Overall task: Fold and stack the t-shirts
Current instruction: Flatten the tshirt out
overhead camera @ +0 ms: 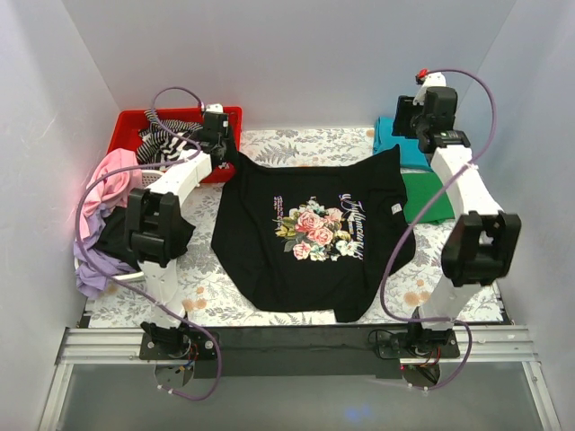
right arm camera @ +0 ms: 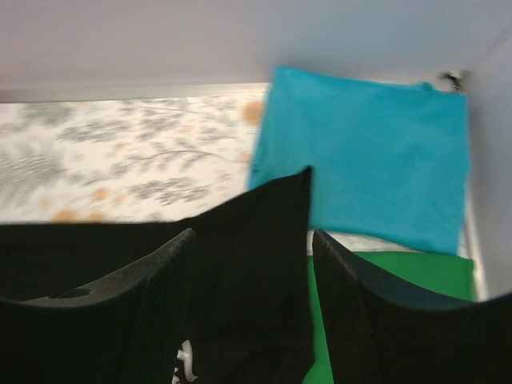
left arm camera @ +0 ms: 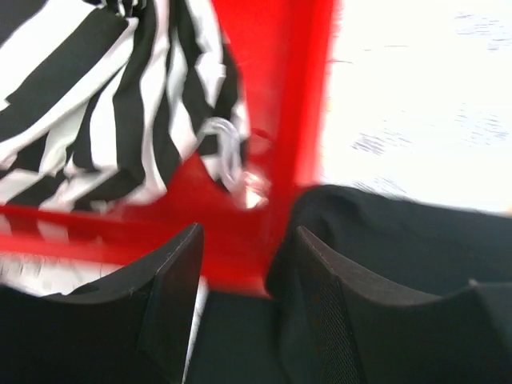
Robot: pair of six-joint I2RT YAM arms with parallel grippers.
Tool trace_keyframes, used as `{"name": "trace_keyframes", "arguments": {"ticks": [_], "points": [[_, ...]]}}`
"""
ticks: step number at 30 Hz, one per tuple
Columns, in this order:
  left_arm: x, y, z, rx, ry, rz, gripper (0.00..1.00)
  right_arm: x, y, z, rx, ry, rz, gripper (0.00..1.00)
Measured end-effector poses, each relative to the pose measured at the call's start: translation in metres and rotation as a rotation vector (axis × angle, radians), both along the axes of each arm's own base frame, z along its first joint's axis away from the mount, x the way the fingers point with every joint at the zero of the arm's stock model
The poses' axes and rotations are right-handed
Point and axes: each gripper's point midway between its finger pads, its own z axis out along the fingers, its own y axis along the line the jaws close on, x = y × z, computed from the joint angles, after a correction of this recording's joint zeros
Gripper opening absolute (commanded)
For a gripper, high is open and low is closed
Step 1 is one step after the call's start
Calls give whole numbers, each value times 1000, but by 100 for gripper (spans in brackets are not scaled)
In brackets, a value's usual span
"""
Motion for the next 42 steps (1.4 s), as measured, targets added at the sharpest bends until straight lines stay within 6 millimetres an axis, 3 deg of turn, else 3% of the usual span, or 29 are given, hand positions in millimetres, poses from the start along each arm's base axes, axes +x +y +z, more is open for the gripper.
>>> {"name": "trace_keyframes", "arguments": {"ticks": [2, 4, 5, 7, 9, 11, 13, 17, 19, 22, 27, 30, 35, 42], "points": [[-15, -11, 30, -46, -37, -33, 48, -28, 22, 18, 64, -20, 106, 66], [-36, -26, 63, -120, -85, -86, 48, -62, 46, 22, 119, -9, 208, 66], [-52, -34, 81, -170, -105, -122, 54, -75, 57, 18, 138, 10, 250, 66], [-80, -51, 102, -259, -134, -198, 56, -105, 81, 4, 175, 55, 344, 66], [-118, -67, 112, -343, -136, -273, 56, -134, 107, -18, 213, 125, 430, 66], [-158, -78, 98, -412, -88, -325, 56, -171, 133, -49, 251, 236, 516, 66], [-186, -84, 75, -449, -19, -337, 56, -200, 158, -69, 284, 319, 601, 64], [-241, -88, 4, -464, 193, -307, 56, -255, 208, -90, 345, 453, 764, 62], [-262, -83, -18, -453, 273, -273, 56, -283, 232, -97, 363, 503, 846, 62], [-267, -75, -20, -442, 273, -220, 56, -327, 265, -104, 380, 575, 975, 61], [-255, -58, 8, -414, 139, -148, 57, -371, 306, -133, 371, 708, 1090, 60], [-243, -52, 22, -391, 86, -110, 57, -388, 319, -157, 351, 793, 1100, 60], [-230, -42, 36, -361, 26, -51, 59, -396, 339, -184, 358, 856, 1086, 60], [-227, -31, 36, -325, 7, -6, 60, -375, 383, -183, 410, 830, 1107, 58]]}}
